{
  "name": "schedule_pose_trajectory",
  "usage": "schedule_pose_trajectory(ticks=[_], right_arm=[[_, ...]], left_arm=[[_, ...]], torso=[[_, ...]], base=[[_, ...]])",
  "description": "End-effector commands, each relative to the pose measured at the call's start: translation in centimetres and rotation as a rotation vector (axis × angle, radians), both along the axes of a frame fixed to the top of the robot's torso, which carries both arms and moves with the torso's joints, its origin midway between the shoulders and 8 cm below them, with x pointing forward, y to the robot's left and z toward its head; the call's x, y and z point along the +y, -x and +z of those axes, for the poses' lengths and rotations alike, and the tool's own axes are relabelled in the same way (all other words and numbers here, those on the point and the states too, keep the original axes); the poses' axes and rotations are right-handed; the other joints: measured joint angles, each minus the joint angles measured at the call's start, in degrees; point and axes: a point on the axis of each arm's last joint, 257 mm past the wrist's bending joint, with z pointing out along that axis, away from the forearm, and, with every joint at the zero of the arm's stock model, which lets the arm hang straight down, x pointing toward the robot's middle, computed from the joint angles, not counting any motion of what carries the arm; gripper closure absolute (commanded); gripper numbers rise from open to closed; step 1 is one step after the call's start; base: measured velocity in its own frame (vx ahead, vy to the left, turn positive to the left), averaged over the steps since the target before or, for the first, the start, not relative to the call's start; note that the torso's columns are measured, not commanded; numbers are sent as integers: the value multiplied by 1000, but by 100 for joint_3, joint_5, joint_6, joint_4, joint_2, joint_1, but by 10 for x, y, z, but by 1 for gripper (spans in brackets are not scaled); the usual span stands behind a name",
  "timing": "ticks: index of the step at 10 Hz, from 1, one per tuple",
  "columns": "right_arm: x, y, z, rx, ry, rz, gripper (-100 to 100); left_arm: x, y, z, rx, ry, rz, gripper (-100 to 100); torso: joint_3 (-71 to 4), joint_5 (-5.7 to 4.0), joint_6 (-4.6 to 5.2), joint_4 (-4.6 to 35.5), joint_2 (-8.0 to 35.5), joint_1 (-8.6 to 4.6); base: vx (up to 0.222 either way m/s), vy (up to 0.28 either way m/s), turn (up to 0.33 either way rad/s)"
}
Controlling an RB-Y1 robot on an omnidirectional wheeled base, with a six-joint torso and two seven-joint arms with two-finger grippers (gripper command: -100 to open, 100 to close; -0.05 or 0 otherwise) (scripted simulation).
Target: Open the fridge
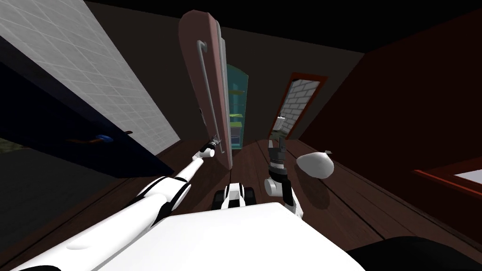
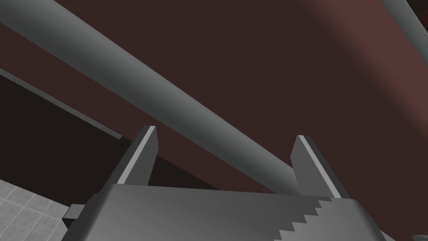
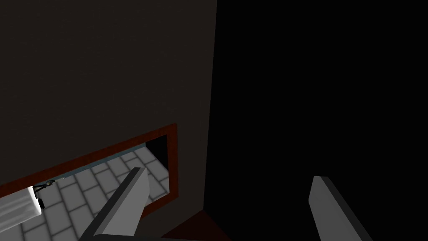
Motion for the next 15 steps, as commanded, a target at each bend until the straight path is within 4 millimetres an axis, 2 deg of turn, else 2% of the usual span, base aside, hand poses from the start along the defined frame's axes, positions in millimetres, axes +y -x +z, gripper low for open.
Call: schedule_pose_trajectory(ticks=[1, 2, 4, 5, 6, 8, 9, 10, 11, 12, 13, 14, 15], right_arm=[[0, 0, 0, 0, 0, 0, 0], [0, 0, 0, 0, 0, 0, 0], [0, 0, 0, 0, 0, 0, 0], [0, 0, 0, 0, 0, 0, 0], [0, 0, 0, 0, 0, 0, 0], [0, 0, 0, 0, 0, 0, 0], [0, 0, 0, 0, 0, 0, 0], [0, 0, 0, 0, 0, 0, 0], [0, 0, 0, 0, 0, 0, 0], [0, 0, 0, 0, 0, 0, 0], [0, 0, 0, 0, 0, 0, 0], [0, 0, 0, 0, 0, 0, 0], [0, 0, 0, 0, 0, 0, 0]], left_arm=[[27, 5, 2, -4, -9, 26, 100], [46, 11, 2, -6, -10, 41, 100], [46, 11, 2, -6, -10, 41, 100], [64, 18, 2, -6, -11, 54, 100], [64, 18, 2, -6, -11, 54, 100], [64, 18, 2, -6, -11, 54, 100], [78, 25, 1, -6, -10, 64, 100], [80, 25, 2, -6, -13, 65, 100], [95, 32, 2, -5, -15, 74, 100], [96, 32, 2, -6, -15, 74, 100], [107, 40, 2, -3, -17, 79, 100], [110, 40, 3, -4, -18, 82, 100], [107, 34, 14, 1, -4, 66, -100]], torso=[[-7, 3, 12, -1, -14, 18], [-17, -3, -1, 5, -29, 20], [-21, 1, -1, 6, -41, 25], [-30, -5, -7, 7, -59, 8], [-38, -3, 19, 6, -67, 39], [-26, -4, -15, 5, -52, 17], [-32, -7, -2, 1, -63, 6], [-21, 2, 25, 5, -36, 48], [-18, -1, 7, 8, -31, 51], [-12, 3, 7, 7, -18, 59], [-14, 2, -5, 1, -27, 34], [-17, 0, 20, -5, -26, 18], [-11, -2, 6, -1, -19, 7]], base=[[-93, 229, -199], [-131, 223, -310], [-62, 178, -102], [-59, 197, -351], [-86, 193, -208], [-38, 45, 57], [-87, 149, -309], [-104, 191, -257], [-142, 247, -336], [-124, 220, -194], [-144, 203, -383], [-124, 208, -161], [-62, 50, 40]])
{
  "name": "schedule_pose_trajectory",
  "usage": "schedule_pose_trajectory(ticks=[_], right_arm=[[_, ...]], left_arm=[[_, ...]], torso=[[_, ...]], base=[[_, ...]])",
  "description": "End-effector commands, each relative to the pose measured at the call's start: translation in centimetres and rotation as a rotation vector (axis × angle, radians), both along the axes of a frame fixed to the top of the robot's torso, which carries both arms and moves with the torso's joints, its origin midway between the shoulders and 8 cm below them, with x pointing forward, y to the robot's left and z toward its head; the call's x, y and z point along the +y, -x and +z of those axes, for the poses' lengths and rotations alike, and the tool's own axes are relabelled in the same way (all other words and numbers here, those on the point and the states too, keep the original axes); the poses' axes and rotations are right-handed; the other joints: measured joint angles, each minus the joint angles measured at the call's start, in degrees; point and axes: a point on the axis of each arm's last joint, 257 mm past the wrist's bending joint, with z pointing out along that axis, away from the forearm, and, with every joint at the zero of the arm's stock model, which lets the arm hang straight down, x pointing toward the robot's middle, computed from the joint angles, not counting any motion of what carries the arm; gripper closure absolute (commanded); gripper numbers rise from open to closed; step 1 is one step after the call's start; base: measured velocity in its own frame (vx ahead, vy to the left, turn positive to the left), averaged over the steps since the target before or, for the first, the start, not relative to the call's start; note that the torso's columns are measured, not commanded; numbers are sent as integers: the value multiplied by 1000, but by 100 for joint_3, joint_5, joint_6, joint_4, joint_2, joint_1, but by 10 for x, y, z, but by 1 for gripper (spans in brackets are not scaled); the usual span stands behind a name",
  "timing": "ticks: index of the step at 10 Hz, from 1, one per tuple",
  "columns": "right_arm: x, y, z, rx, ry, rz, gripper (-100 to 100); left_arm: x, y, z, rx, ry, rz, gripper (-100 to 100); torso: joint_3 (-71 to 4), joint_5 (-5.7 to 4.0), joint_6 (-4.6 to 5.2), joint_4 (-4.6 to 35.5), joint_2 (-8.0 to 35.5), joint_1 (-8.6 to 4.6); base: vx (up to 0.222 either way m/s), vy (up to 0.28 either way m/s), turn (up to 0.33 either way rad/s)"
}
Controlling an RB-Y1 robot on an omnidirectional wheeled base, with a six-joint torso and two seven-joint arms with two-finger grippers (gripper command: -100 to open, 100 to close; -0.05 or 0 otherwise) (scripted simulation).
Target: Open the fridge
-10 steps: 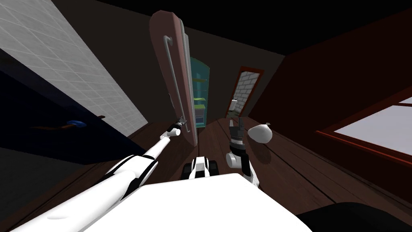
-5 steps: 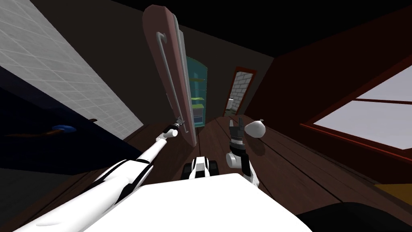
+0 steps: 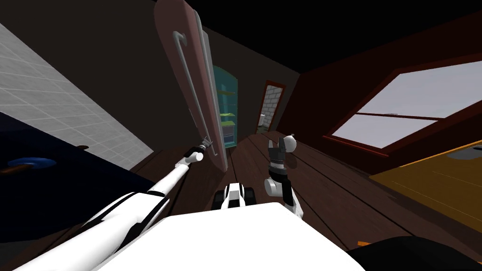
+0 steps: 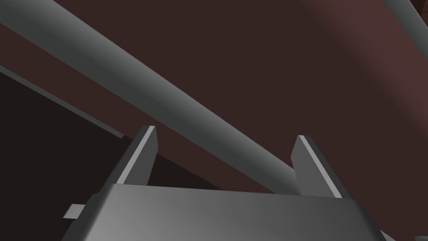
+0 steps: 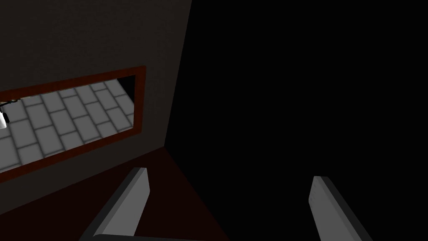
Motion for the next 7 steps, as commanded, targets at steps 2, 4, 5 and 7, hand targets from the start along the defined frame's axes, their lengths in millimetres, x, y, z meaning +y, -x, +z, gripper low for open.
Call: schedule_pose_trajectory(ticks=[2, 4, 5, 7], right_arm=[[0, 0, 0, 0, -1, 0, 0], [0, 0, 0, 0, -1, 0, 0], [0, 0, 0, 0, -1, 0, 0], [0, 0, 0, 0, 0, 0, 0]], left_arm=[[12, -12, 33, 0, -1, -16, -100], [17, -17, 50, 0, -1, -24, -100], [16, -14, 42, 1, -3, -20, -100], [14, -14, 43, 2, -1, -23, 0]], torso=[[11, -14, 34, 0, 21, -84], [31, -8, 37, 16, 54, -53], [42, 3, 25, 15, 71, -26], [42, 15, 10, 12, 72, 9]], base=[[-4, -84, 66], [2, -91, 13], [2, -42, -1], [3, -11, -13]])
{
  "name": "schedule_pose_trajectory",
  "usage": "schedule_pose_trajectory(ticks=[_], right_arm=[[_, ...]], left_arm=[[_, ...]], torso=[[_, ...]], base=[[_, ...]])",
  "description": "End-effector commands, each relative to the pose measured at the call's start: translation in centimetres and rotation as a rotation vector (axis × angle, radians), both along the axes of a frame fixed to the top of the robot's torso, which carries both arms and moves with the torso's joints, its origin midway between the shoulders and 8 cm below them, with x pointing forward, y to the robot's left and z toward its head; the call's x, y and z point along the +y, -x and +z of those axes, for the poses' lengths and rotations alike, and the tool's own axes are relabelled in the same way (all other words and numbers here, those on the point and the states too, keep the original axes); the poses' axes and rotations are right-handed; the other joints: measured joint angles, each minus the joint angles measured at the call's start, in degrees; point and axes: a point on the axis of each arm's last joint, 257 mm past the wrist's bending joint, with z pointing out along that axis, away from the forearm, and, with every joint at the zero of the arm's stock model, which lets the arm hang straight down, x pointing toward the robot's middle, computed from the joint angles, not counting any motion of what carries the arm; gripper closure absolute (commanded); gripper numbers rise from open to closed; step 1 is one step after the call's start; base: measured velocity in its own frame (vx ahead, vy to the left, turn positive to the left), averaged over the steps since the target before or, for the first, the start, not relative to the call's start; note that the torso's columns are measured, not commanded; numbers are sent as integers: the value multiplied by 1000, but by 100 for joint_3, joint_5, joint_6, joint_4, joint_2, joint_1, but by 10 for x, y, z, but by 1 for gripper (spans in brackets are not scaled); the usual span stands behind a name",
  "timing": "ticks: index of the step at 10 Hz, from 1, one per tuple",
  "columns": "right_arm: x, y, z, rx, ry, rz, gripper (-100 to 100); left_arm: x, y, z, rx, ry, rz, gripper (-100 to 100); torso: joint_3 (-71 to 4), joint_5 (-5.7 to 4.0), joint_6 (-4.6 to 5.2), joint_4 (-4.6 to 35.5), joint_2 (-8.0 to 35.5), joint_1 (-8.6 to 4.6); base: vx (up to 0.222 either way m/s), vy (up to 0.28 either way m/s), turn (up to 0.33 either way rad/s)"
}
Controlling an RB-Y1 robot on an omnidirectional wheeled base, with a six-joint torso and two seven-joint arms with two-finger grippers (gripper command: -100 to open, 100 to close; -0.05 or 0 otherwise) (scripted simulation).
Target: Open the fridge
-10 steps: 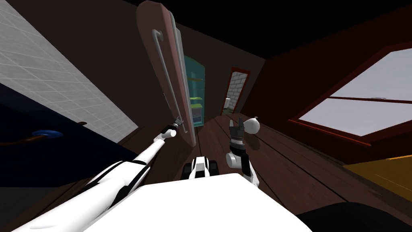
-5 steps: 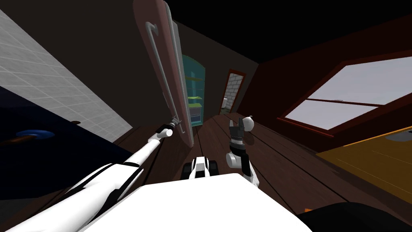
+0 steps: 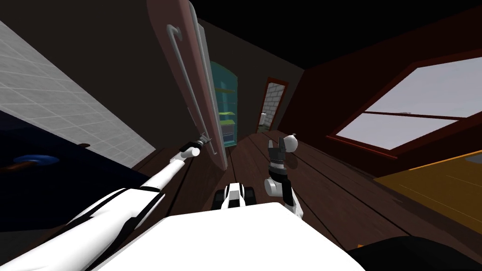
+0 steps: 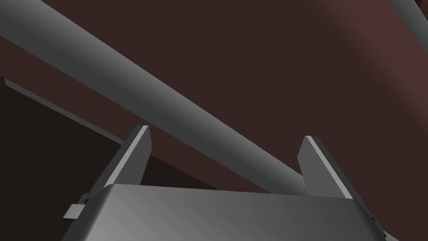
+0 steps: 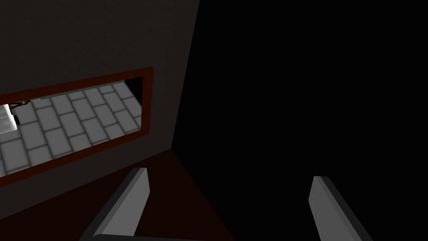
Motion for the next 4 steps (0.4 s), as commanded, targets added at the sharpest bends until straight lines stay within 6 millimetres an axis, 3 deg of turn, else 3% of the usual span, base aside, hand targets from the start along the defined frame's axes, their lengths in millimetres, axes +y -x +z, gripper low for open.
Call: schedule_pose_trajectory(ticks=[1, 4], right_arm=[[0, 0, 0, 0, 0, 0, 0], [0, 0, 0, 0, 0, 0, 0]], left_arm=[[-1, 0, 0, 0, 0, -1, 0], [-1, 0, 0, 0, 1, -1, 0]], torso=[[-2, -2, 0, -1, -2, -8], [-7, -9, 9, -4, -11, -30]], base=[[0, 0, 0], [0, 0, 0]])
